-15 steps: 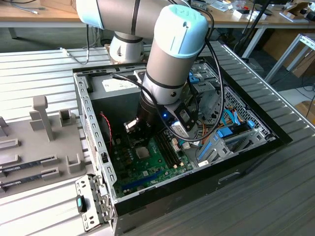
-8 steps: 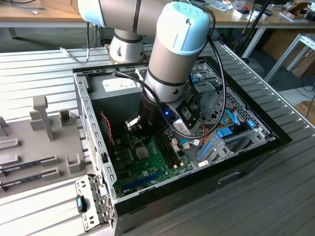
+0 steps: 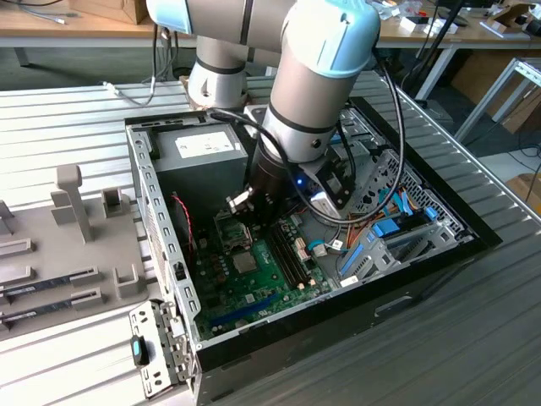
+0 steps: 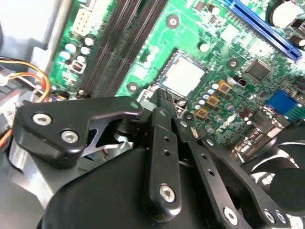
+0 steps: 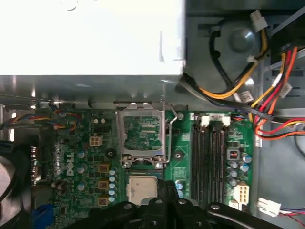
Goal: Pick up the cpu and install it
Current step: 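Place the cpu into insertion slot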
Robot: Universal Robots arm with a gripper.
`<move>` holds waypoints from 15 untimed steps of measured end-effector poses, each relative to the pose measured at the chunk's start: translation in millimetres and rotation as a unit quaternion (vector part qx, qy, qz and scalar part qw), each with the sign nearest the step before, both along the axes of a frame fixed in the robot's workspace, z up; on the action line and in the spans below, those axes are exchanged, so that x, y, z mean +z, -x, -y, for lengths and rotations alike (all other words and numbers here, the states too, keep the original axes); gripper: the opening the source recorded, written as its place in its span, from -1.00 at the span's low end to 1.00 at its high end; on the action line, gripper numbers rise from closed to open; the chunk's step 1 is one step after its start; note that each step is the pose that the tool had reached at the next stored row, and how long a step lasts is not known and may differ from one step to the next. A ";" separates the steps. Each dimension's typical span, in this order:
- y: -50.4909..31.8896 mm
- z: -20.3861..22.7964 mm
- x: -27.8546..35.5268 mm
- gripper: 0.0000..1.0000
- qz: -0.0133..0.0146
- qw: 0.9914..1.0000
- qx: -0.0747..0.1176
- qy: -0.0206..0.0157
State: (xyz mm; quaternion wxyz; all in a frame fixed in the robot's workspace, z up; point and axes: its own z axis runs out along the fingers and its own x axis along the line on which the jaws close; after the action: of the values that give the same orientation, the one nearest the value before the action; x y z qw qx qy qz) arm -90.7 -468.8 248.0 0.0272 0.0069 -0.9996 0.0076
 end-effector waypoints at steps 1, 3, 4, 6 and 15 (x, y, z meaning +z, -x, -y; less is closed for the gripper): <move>-1.7 0.0 0.8 -0.79 -0.001 1.000 0.000 0.000; -4.7 0.0 2.0 -0.79 -0.002 1.000 0.000 0.000; -6.5 0.0 2.8 -0.79 -0.003 1.000 0.000 0.000; -8.5 0.1 4.2 -0.79 -0.003 1.000 0.000 0.000; -8.8 0.0 5.0 -0.79 -0.003 1.000 0.000 0.000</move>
State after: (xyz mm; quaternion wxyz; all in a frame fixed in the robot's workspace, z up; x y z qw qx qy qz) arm -82.0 -468.8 253.0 0.0306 0.0069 -0.9995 0.0075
